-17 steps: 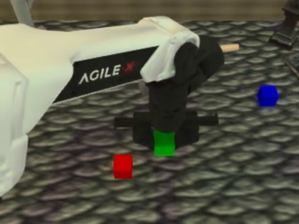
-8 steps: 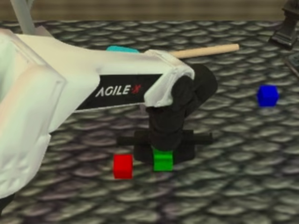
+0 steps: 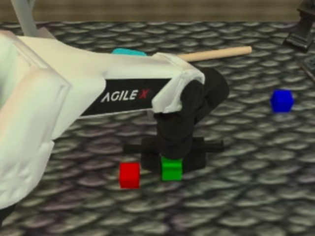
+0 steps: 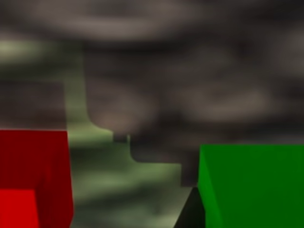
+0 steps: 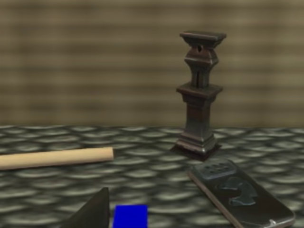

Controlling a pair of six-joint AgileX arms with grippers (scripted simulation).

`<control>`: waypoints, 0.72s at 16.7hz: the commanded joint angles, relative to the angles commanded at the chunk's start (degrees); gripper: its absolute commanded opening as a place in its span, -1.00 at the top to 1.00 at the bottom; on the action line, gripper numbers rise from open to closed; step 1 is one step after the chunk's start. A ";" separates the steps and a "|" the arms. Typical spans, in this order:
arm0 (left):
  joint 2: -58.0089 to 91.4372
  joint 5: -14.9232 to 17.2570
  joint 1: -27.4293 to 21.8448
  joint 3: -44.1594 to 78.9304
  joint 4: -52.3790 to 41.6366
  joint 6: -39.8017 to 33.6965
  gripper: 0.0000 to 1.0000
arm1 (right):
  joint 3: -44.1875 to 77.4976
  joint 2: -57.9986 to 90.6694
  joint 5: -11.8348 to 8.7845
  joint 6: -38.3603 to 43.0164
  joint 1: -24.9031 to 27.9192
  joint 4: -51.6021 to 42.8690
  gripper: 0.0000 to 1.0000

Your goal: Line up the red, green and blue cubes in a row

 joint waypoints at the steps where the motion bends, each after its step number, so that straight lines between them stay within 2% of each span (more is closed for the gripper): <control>1: 0.00 0.00 0.00 0.00 0.00 0.00 -0.06 | 0.00 0.00 0.00 0.00 0.00 0.00 -1.00; 7: 0.00 0.00 0.00 0.00 0.00 0.00 -0.96 | 0.00 0.00 0.00 0.00 0.00 0.00 -1.00; 12: 0.00 0.00 0.00 0.00 0.00 0.00 -1.00 | 0.00 0.00 0.00 0.00 0.00 0.00 -1.00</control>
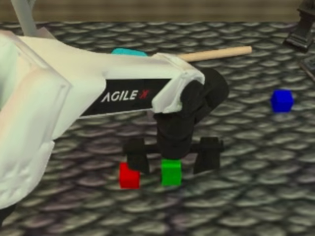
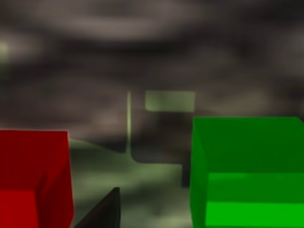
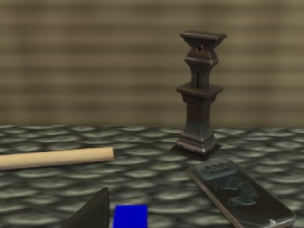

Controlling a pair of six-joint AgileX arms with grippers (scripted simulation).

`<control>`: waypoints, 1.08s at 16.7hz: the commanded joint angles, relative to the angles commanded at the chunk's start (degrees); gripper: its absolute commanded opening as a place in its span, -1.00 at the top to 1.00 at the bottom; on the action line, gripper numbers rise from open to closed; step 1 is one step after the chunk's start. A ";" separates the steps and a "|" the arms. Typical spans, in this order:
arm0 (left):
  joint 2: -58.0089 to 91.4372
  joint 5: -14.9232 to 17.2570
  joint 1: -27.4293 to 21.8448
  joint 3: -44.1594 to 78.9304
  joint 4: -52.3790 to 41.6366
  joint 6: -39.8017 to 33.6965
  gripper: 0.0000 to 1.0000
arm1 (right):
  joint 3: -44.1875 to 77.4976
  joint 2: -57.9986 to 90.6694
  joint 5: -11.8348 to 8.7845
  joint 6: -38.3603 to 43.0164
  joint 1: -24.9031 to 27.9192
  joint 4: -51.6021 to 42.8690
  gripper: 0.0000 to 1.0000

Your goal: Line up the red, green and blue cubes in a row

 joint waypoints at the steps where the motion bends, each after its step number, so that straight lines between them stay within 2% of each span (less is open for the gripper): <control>1: 0.00 0.00 0.00 0.00 0.00 0.00 -1.00 | 0.00 0.00 0.00 0.00 0.00 0.00 -1.00; 6: -0.25 -0.01 -0.05 0.91 -0.99 -0.03 -1.00 | 0.00 0.00 0.00 0.00 0.00 0.00 -1.00; 13: -4.14 -0.03 0.85 9.53 -13.76 -0.30 -1.00 | 0.00 0.00 0.00 0.00 0.00 0.00 -1.00; 18: -4.09 -0.03 0.57 9.61 -13.85 -0.29 -1.00 | 0.01 0.01 0.00 0.00 0.00 -0.01 -1.00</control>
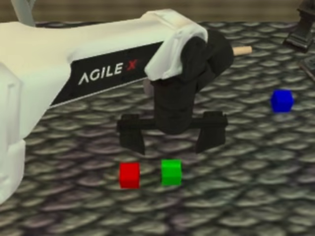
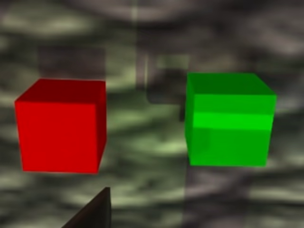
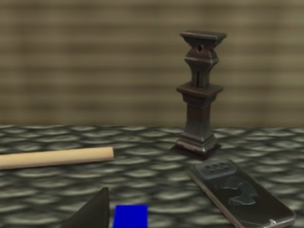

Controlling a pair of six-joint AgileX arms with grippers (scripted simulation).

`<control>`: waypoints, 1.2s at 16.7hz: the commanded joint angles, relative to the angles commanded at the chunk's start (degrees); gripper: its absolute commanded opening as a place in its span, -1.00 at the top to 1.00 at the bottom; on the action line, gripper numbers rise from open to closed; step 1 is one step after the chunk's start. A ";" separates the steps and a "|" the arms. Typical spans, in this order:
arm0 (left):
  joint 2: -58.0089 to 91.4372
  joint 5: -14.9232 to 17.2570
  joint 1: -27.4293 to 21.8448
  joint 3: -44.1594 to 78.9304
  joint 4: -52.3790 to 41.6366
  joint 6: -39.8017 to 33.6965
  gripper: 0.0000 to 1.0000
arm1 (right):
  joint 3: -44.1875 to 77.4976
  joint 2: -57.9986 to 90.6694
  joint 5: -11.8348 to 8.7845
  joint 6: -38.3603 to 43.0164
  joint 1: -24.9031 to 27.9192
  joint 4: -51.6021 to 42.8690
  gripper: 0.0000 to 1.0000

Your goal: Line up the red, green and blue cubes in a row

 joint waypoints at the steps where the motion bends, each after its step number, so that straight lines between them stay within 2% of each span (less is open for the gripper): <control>1: -0.47 -0.04 0.24 -0.43 0.31 0.07 -1.00 | 0.56 0.56 -0.04 0.04 0.08 -0.40 -1.00; 6: -11.02 -0.63 5.57 -9.80 6.76 1.53 -1.00 | 12.31 12.41 -0.24 0.82 0.96 -8.07 -1.00; 11: -34.27 -0.98 15.84 -28.70 18.59 5.90 -1.00 | 37.08 39.43 -0.07 2.09 2.10 -22.72 -1.00; 15: -57.94 -1.04 25.34 -48.58 30.09 13.13 -1.00 | 60.05 67.68 0.18 3.08 3.20 -37.11 -1.00; 20: -86.44 -0.80 36.12 -73.05 44.91 25.65 -1.00 | 85.79 98.78 0.42 4.30 4.65 -54.54 -1.00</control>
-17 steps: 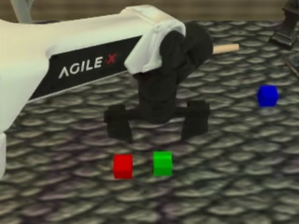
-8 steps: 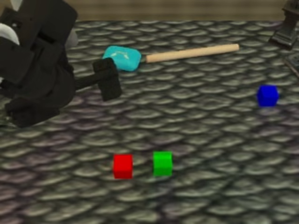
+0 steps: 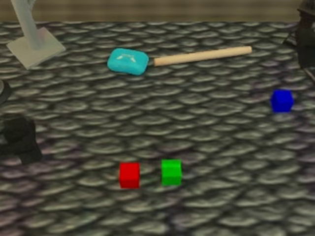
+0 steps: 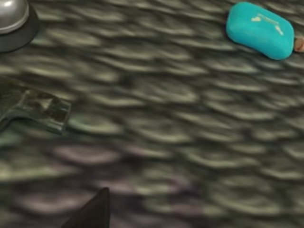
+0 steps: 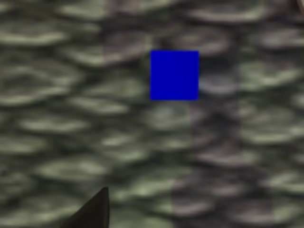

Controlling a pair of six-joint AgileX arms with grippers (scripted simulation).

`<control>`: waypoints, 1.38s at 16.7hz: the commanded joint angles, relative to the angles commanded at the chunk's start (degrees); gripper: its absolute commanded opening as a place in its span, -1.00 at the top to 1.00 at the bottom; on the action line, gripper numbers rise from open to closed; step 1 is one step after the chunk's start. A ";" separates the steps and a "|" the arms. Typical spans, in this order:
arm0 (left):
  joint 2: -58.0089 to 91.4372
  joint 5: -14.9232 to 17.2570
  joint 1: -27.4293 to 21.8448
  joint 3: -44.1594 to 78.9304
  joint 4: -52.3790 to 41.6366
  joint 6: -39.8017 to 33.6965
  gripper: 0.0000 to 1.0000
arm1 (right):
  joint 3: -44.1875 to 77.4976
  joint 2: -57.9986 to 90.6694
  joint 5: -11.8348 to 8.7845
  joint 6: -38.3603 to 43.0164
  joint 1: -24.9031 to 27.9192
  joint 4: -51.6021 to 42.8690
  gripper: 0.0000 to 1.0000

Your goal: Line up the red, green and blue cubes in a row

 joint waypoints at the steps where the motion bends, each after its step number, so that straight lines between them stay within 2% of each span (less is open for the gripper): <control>1: -4.66 0.12 1.71 -3.91 2.68 2.48 -1.00 | 4.78 5.30 0.02 0.25 0.26 -3.04 -1.00; 6: -23.62 0.98 8.55 -18.87 15.27 14.37 -1.00 | 25.43 27.65 -0.01 1.36 1.27 -14.88 -1.00; 10: -32.67 1.46 11.31 -24.53 21.66 20.40 -1.00 | 34.69 36.65 -0.11 1.88 1.66 -19.73 -1.00; 18: -34.18 1.53 11.70 -25.35 22.72 21.43 -1.00 | 35.89 38.16 -0.12 1.91 1.41 -20.18 -1.00; 23: -34.18 1.53 11.70 -25.35 22.72 21.43 -1.00 | 29.14 40.10 -0.10 1.95 1.67 -11.21 -1.00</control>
